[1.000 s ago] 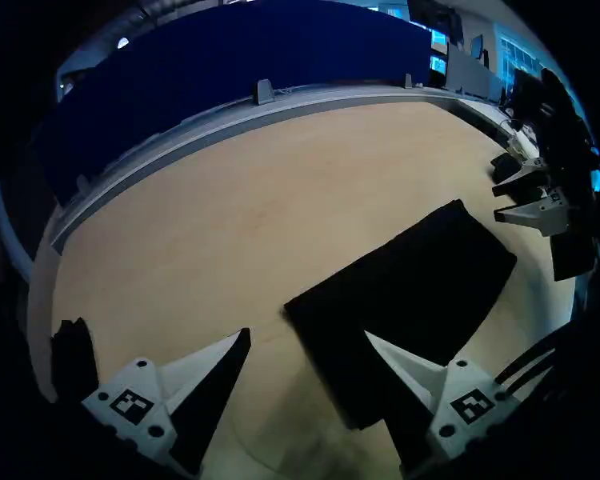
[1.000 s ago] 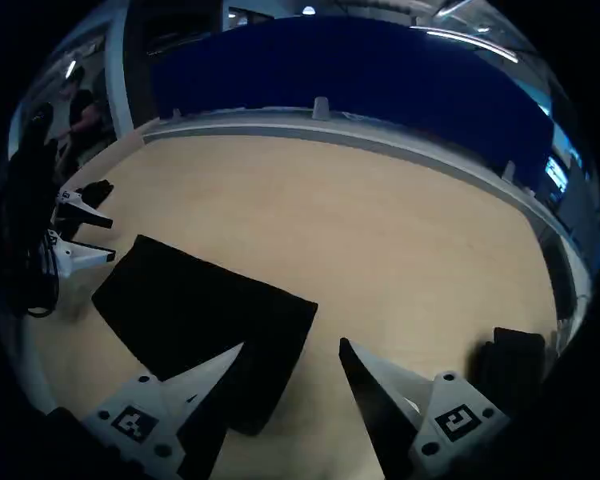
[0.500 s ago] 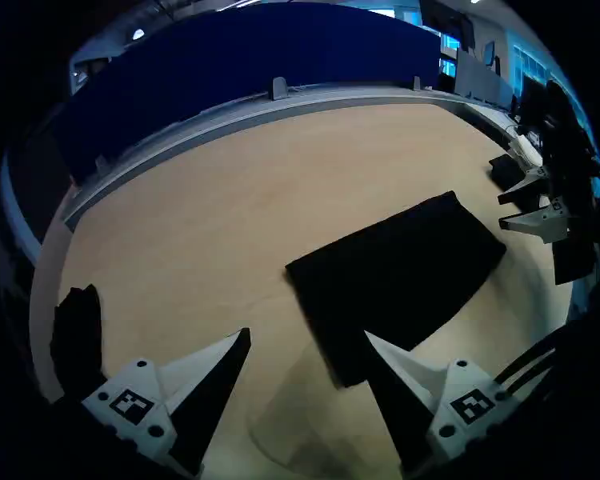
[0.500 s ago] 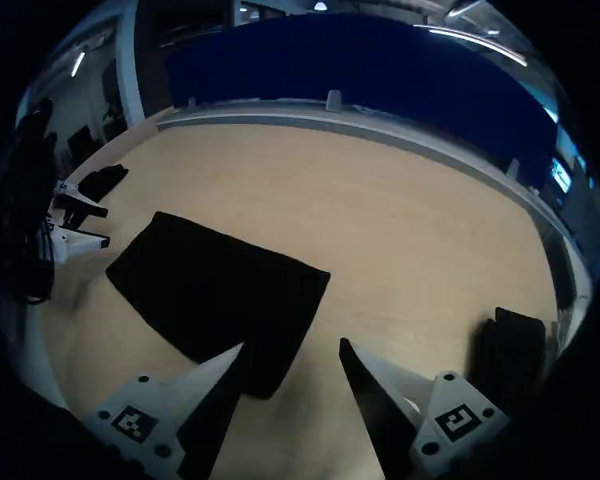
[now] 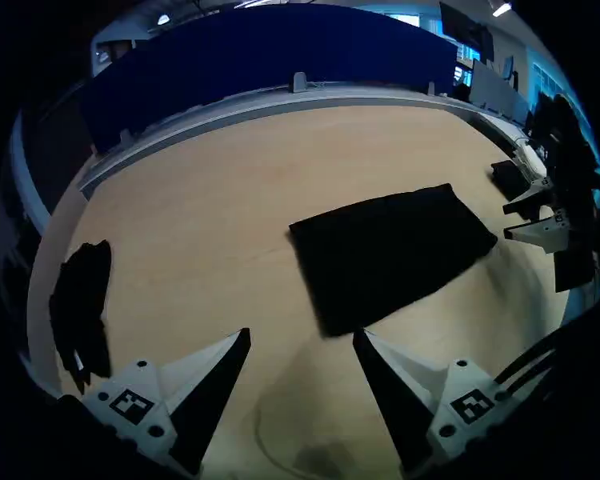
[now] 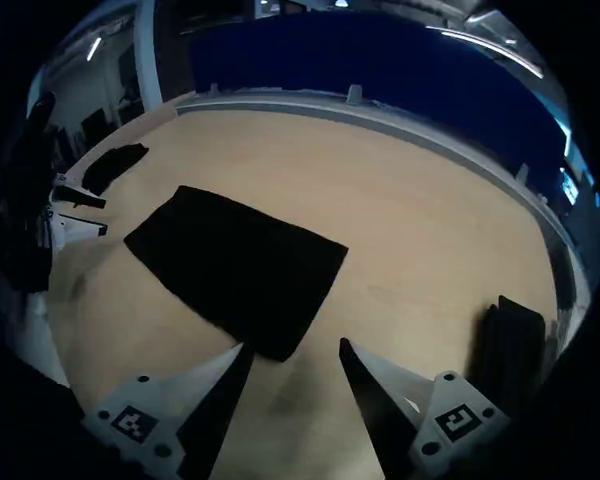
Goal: Fold towel
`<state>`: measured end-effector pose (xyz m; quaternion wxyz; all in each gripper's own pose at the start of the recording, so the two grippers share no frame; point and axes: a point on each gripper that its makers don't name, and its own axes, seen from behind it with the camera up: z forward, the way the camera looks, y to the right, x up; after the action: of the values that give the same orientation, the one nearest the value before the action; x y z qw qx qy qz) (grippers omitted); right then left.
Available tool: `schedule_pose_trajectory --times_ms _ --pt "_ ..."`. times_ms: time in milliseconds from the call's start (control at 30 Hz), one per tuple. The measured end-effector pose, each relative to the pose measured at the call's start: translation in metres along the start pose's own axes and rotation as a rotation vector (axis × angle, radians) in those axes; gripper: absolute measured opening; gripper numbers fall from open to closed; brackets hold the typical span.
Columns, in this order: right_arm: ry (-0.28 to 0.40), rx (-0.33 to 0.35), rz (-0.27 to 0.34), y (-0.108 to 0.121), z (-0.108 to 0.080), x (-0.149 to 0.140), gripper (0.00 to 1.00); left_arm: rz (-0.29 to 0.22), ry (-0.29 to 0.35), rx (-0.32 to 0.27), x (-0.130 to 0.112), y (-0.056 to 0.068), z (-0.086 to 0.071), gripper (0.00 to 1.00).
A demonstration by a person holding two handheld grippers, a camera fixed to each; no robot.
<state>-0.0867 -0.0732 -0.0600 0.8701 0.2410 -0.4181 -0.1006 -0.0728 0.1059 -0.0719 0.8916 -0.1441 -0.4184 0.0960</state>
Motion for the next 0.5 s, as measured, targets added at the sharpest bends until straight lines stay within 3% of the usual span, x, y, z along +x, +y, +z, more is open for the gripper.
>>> schedule_pose_trajectory --times_ms 500 --pt "-0.07 0.052 -0.098 -0.005 0.015 -0.021 0.8 -0.081 -0.008 0.059 -0.029 -0.019 -0.032 0.95"
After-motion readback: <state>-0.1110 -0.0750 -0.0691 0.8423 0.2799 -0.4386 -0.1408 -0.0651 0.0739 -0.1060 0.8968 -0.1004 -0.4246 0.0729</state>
